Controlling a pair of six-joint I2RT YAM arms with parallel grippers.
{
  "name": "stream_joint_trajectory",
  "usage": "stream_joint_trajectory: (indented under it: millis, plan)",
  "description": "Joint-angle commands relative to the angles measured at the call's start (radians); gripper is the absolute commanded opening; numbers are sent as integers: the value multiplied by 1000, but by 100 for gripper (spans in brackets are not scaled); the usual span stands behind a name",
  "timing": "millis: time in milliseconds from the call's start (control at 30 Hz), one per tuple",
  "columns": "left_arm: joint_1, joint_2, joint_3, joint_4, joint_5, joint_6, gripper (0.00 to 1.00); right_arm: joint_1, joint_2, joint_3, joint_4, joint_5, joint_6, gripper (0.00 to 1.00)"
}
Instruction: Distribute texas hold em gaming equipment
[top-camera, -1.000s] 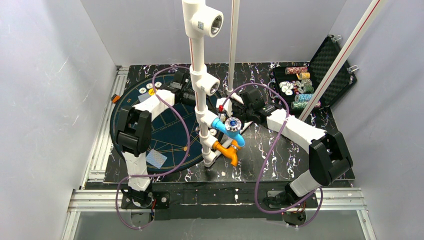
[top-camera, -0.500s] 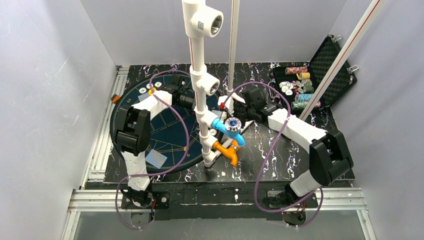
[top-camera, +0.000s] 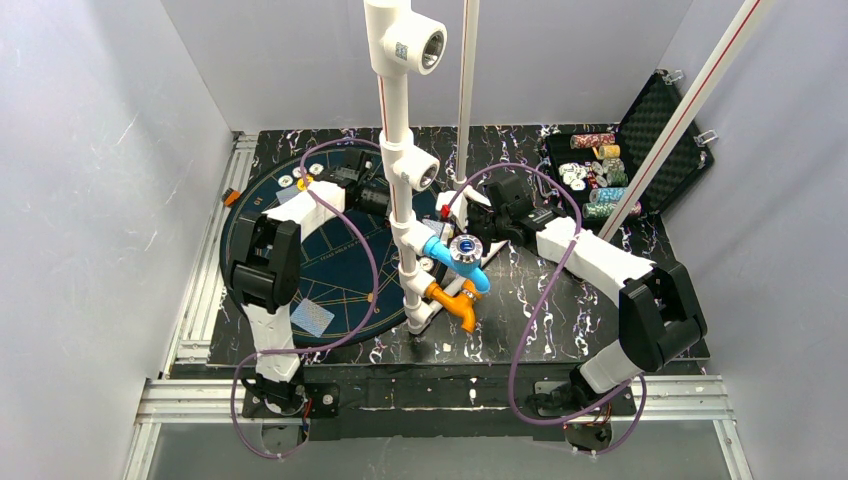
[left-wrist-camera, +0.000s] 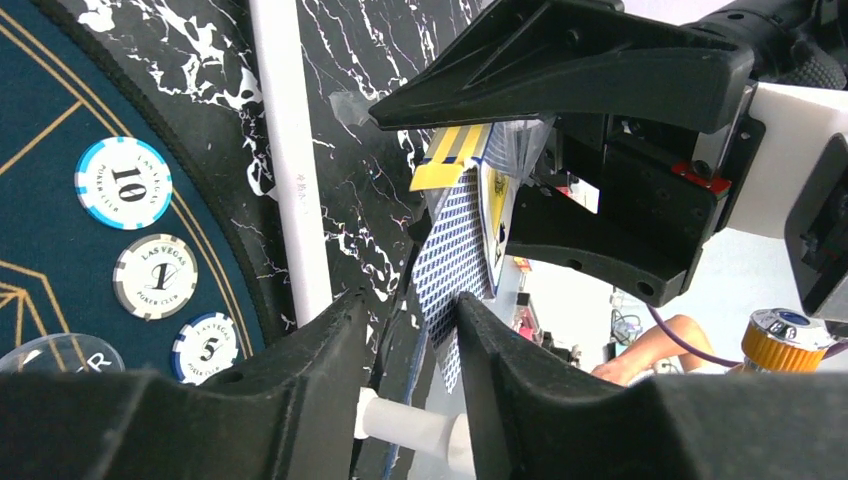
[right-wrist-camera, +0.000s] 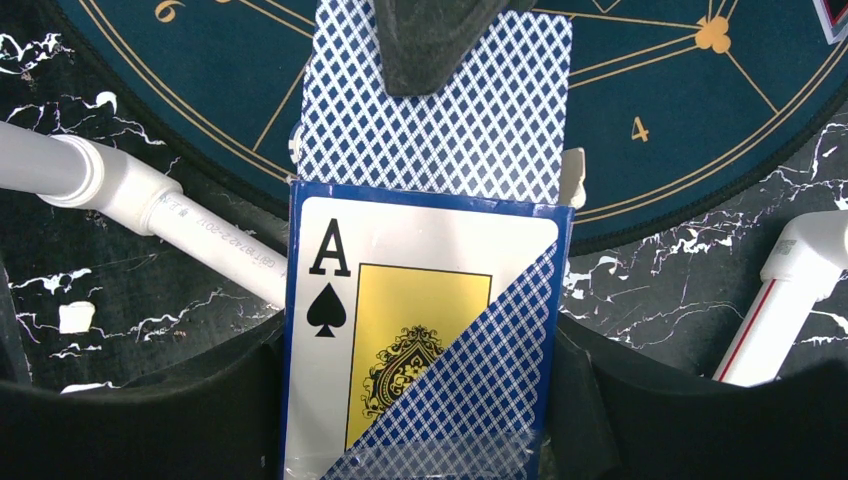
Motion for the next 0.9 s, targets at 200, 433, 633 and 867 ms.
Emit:
stream_joint_trajectory:
  millis: [200,433,633,867]
  plan:
    - [48,-76,-25,0,19,-8,15,-4,-45,20,41,-22,-9,1]
    - [89,-102,-24,3,48,-8,0,-4,-46,17,36,-14,-20,1]
    - [146,-141,-45,11,71,-18,0,-4,-47,7,37,6,-28,1]
    - [301,-200,-98,-147,52,113,0,-4,-49,3,33,6,-34,1]
